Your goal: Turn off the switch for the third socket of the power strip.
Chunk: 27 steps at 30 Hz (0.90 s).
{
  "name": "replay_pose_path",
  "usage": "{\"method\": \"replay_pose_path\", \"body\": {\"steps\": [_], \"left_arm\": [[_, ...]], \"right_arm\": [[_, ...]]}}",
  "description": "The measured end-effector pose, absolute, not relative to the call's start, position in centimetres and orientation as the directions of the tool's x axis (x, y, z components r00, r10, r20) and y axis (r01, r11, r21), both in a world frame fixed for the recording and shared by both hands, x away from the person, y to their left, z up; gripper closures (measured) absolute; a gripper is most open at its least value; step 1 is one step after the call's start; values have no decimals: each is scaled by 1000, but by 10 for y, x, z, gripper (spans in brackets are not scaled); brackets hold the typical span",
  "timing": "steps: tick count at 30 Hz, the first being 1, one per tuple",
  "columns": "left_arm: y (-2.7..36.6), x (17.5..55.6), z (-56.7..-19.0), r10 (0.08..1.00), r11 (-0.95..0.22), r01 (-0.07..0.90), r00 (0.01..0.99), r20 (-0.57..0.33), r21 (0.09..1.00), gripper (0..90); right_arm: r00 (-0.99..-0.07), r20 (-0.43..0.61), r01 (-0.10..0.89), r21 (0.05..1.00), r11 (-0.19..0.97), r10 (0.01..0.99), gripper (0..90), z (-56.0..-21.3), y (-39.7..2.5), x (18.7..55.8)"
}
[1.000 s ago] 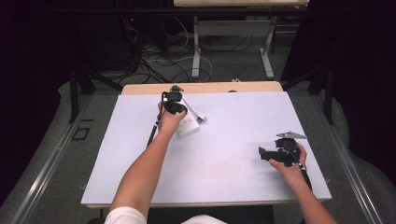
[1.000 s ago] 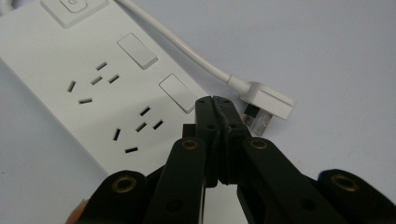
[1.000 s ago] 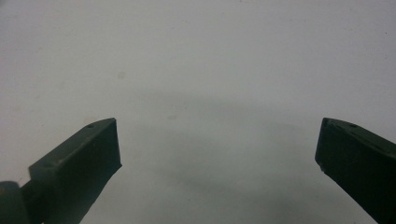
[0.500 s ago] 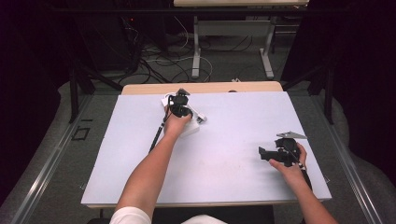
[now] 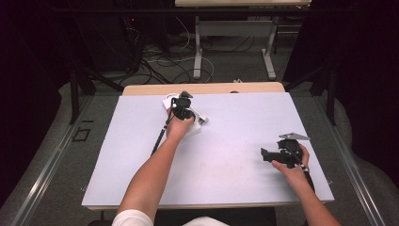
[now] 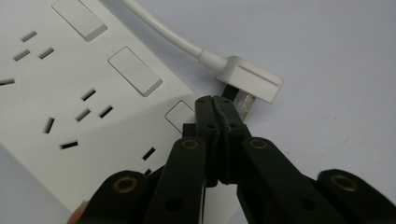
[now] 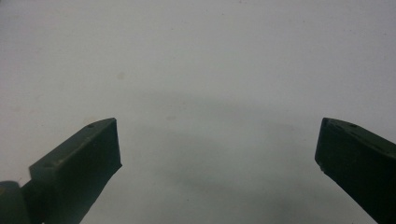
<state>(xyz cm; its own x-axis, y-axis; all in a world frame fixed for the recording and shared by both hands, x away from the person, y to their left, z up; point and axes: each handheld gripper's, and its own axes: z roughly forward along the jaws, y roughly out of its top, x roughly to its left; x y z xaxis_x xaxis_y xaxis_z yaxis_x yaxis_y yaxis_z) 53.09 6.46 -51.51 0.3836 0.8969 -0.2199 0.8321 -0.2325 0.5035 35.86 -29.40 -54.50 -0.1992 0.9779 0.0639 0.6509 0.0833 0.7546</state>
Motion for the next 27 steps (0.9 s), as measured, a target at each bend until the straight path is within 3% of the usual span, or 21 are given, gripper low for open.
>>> {"method": "replay_pose_path", "body": {"steps": [27], "left_arm": [[61,527,-519,894,-231,831,387,-228,506,900]], "right_arm": [[-201,62,648,757,85,978,0,-544,-294,358]]}}
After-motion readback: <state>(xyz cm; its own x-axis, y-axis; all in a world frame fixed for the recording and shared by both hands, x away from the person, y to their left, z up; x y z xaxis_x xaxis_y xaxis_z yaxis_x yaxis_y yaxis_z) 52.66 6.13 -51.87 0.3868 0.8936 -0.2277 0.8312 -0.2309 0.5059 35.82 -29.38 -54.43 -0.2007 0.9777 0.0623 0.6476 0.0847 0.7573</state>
